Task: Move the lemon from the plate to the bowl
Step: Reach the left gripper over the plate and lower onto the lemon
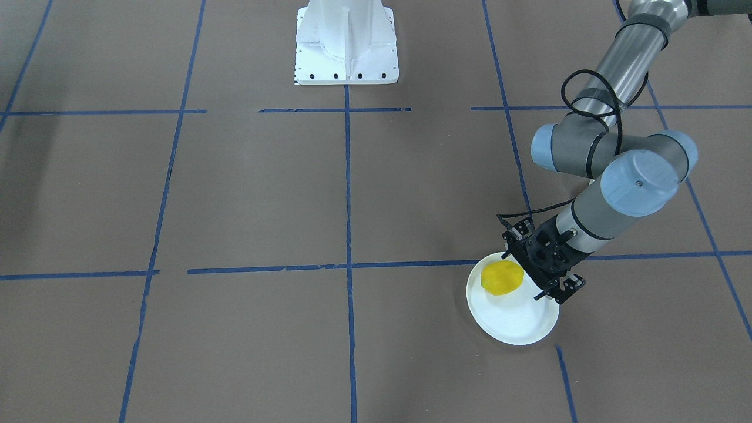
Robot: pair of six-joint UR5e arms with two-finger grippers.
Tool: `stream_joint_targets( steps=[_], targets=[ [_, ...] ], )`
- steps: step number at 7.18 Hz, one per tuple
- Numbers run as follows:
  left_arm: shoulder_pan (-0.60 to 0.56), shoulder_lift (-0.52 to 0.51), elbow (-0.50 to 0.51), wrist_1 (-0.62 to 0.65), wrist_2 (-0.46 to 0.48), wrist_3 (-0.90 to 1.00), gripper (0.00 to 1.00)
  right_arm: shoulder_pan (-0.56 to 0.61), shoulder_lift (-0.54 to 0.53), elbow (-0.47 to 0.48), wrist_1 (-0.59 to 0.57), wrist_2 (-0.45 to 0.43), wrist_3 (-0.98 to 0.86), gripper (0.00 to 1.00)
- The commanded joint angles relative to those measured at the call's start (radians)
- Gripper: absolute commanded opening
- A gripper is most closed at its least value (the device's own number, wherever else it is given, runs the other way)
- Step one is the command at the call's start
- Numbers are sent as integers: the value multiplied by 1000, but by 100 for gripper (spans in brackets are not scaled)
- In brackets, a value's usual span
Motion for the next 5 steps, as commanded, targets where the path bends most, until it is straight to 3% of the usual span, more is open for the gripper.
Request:
stream_joint_targets(
  steps=[1,3,4,5],
  targets=[
    [35,-12,34,-31,27,-1,99,0,0,0,-2,0,0,100],
    [43,-11,47,-29,27,-1,98,0,0,0,0,0,0,100],
    [43,-11,49,-26,27,-3,85,0,0,0,0,0,0,100],
    [44,-12,49,-21,27,-47,58,0,0,0,0,0,0,100]
  ],
)
